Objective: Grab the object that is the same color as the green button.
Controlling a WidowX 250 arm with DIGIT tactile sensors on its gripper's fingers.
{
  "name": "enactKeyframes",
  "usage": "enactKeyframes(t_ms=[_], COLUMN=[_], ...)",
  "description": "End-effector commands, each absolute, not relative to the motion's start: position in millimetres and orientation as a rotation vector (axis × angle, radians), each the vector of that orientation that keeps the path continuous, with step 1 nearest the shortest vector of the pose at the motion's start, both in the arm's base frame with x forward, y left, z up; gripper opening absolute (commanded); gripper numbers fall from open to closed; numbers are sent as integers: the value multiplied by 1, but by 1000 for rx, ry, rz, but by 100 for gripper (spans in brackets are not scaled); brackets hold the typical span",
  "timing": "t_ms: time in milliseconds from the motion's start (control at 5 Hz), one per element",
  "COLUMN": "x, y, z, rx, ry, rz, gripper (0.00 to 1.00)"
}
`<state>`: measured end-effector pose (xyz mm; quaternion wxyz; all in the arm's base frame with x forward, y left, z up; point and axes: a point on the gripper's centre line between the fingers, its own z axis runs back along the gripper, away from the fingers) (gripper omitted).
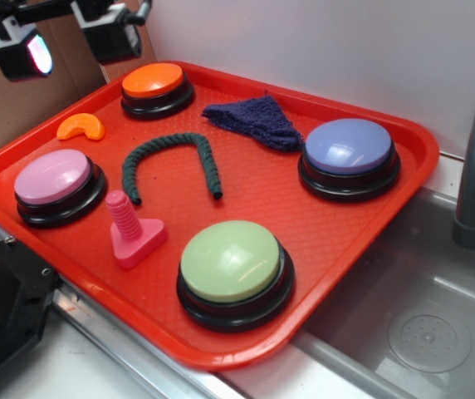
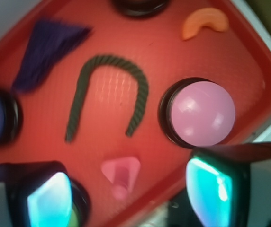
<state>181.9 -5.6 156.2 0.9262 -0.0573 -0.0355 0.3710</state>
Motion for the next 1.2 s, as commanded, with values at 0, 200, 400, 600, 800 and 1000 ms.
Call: enactKeyframes(t_ms=[0,200,400,600,800,1000], x=[218,259,279,279,270,261], y=[52,47,21,-7,-30,-39], z=[135,123,115,109,100,84], rx=[-288,-293,-341,-326,-253,-134], ry=[-108,-95,-73,-44,6,70], rz=[692,532,476,475,537,609], gripper=[100,100,100,100,100,100])
